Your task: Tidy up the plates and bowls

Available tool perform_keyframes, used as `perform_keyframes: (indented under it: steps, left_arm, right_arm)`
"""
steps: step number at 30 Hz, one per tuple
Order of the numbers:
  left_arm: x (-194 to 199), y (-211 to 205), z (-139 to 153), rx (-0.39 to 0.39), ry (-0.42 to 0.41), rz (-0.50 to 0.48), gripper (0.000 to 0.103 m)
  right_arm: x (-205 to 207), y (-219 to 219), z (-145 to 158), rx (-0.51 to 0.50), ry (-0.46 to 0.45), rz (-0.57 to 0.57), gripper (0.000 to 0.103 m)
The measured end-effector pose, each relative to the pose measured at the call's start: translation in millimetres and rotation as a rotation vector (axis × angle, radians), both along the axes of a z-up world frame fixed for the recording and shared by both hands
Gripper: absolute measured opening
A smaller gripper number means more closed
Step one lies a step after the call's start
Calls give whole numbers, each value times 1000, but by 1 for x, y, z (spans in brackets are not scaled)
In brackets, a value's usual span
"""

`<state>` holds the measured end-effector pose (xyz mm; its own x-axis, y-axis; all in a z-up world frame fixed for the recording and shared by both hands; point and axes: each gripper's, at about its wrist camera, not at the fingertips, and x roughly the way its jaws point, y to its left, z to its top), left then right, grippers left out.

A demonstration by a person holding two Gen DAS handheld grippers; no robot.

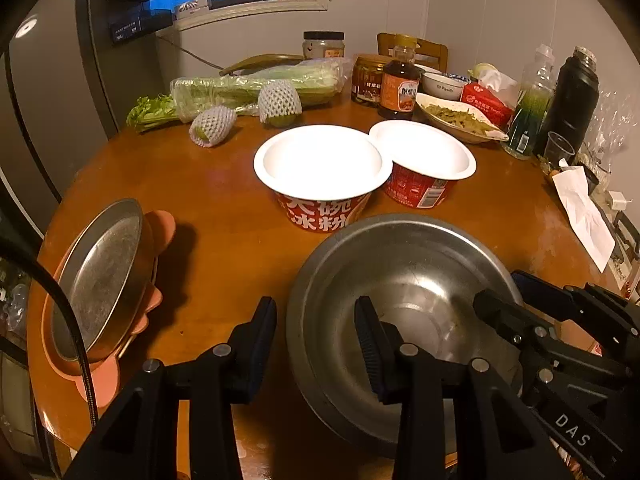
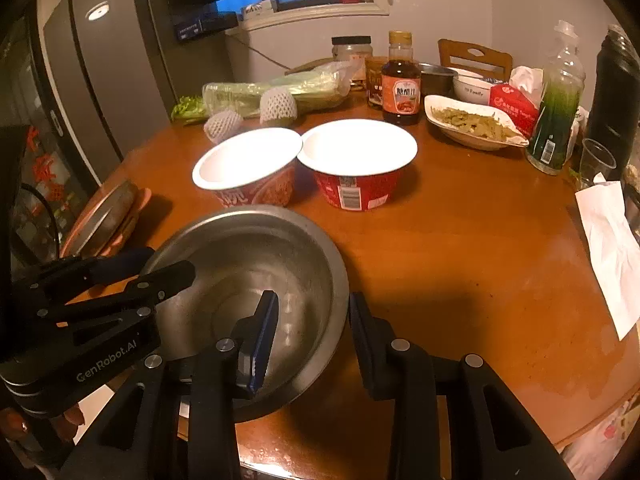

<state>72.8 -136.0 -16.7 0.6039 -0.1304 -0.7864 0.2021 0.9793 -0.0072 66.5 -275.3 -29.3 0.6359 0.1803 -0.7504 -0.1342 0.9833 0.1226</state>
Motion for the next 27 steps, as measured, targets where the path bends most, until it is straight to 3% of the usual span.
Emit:
perform_keyframes:
  steps: [17,27]
  left_arm:
    - [-2,11,24,-22,-51,2,43]
    - [20,36,42,-38,-69,40,44]
  right_arm:
    - [6,2,26,26,-58,-26,38]
    - [21,20,39,44,-78,-14,38]
